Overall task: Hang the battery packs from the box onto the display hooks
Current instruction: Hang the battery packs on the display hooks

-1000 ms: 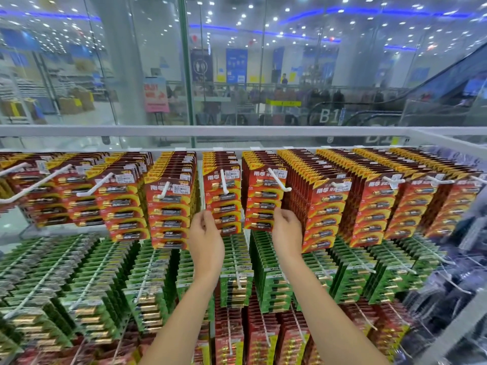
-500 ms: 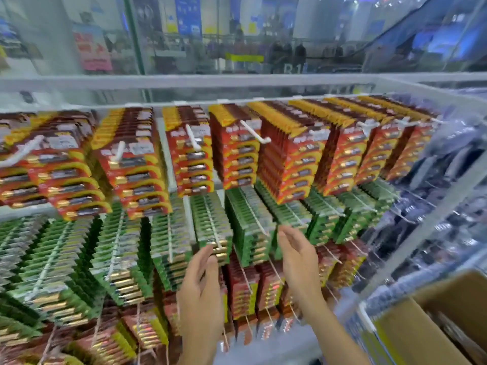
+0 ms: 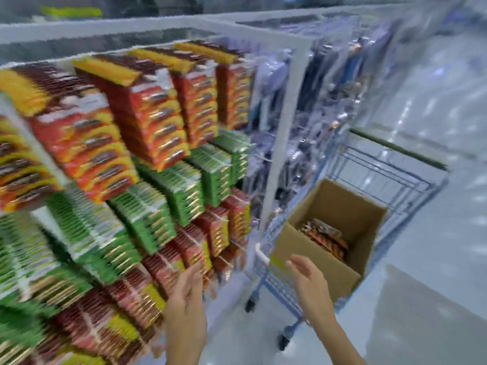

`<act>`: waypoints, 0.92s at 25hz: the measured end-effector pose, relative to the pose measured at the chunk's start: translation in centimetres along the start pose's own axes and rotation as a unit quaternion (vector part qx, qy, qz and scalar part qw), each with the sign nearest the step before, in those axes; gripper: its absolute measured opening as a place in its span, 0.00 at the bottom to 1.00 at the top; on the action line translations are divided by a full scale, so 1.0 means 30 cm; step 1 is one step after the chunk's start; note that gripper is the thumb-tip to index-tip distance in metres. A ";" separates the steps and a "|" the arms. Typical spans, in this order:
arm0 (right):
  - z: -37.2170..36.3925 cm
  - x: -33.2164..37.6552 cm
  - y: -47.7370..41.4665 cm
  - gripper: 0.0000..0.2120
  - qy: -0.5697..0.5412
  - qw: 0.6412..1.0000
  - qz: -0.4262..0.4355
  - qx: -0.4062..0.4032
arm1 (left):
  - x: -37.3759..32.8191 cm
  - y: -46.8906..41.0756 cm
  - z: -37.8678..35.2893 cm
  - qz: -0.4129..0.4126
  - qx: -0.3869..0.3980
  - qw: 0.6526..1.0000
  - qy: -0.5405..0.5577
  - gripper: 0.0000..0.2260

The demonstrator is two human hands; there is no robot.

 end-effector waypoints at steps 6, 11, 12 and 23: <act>0.366 -0.121 -0.181 0.05 -0.026 0.994 -0.047 -0.092 | 0.028 -0.024 -0.450 -0.003 0.113 0.993 -0.045 0.08; 0.544 -0.194 -0.299 0.06 -0.040 0.987 -0.095 -0.120 | 0.063 -0.034 -0.737 0.035 0.186 0.979 -0.076 0.08; 0.560 -0.205 -0.323 0.07 -0.040 0.987 -0.104 -0.117 | 0.060 -0.039 -0.784 0.039 0.204 0.975 -0.085 0.08; 0.624 -0.220 -0.670 0.11 -0.008 0.972 -0.193 -0.136 | 0.174 -0.293 -1.239 0.069 0.321 0.934 -0.144 0.12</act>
Point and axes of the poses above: each hand's wrist, its own y-axis away from the middle knuckle, its own z-axis out of the back of the hand, x = y × z, the point moved 3 cm from there along -y, towards the middle knuckle, and after that the axes turned 8 degrees about -z, right-handed, at the moved point
